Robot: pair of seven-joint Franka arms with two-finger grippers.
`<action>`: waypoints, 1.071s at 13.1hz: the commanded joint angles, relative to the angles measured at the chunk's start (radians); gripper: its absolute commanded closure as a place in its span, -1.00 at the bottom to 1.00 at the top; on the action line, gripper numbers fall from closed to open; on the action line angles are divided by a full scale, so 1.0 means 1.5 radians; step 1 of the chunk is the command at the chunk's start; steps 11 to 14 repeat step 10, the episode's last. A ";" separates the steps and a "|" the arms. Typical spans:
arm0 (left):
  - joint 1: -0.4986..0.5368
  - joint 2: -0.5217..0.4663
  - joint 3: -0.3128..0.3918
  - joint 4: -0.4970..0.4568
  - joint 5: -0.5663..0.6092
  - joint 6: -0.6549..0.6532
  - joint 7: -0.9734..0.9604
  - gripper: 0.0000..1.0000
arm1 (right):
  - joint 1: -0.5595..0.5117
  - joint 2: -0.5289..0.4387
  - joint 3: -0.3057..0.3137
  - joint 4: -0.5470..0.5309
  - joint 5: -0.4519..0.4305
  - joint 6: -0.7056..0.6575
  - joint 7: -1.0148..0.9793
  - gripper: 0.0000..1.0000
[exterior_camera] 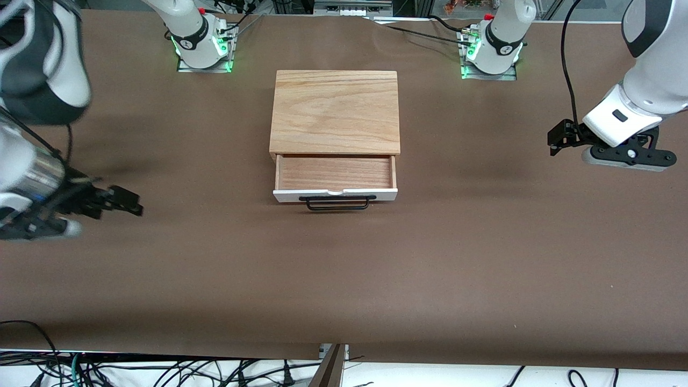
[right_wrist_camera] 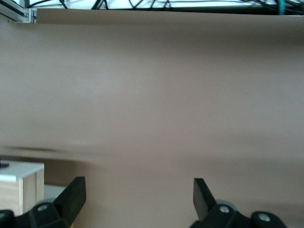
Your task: Pull top drawer with both arms simultaneously
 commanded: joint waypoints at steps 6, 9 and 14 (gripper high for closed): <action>0.018 -0.027 -0.017 -0.022 -0.048 -0.008 -0.006 -1.00 | 0.001 -0.116 0.033 -0.128 -0.047 -0.024 0.137 -1.00; 0.020 -0.027 -0.016 -0.019 -0.048 -0.011 -0.005 -1.00 | 0.006 -0.100 0.033 -0.106 -0.055 -0.041 0.136 -1.00; 0.020 -0.026 -0.016 -0.019 -0.049 -0.012 -0.005 -1.00 | 0.005 -0.100 0.032 -0.106 -0.063 -0.041 0.135 -1.00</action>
